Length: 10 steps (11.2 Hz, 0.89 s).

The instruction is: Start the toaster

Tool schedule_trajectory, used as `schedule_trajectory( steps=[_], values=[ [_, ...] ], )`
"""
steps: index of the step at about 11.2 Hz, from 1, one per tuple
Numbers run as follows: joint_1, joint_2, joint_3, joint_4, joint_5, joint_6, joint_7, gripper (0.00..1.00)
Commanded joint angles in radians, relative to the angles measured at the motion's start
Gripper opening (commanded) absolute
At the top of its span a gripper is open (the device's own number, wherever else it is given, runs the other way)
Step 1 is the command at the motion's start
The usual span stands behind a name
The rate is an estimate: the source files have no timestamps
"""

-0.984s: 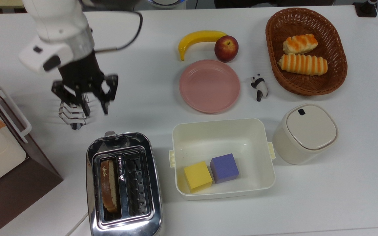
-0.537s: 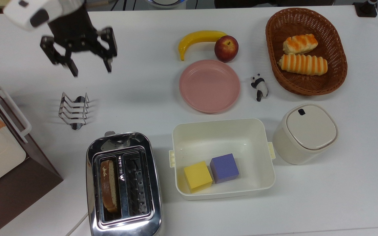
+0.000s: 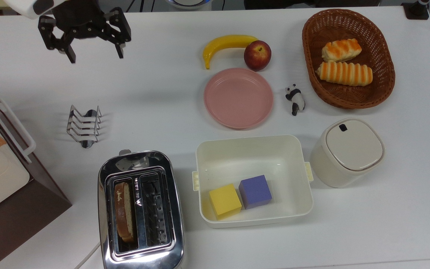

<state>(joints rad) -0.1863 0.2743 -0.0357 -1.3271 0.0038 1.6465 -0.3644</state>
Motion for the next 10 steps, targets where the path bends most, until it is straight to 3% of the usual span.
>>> schedule_trajectory(
  steps=[1, 10],
  values=[
    [0.013, -0.029, 0.007, -0.034, -0.062, -0.063, 0.021, 1.0],
    [0.005, -0.027, -0.006, -0.018, -0.038, -0.024, 0.042, 1.0]
  ],
)
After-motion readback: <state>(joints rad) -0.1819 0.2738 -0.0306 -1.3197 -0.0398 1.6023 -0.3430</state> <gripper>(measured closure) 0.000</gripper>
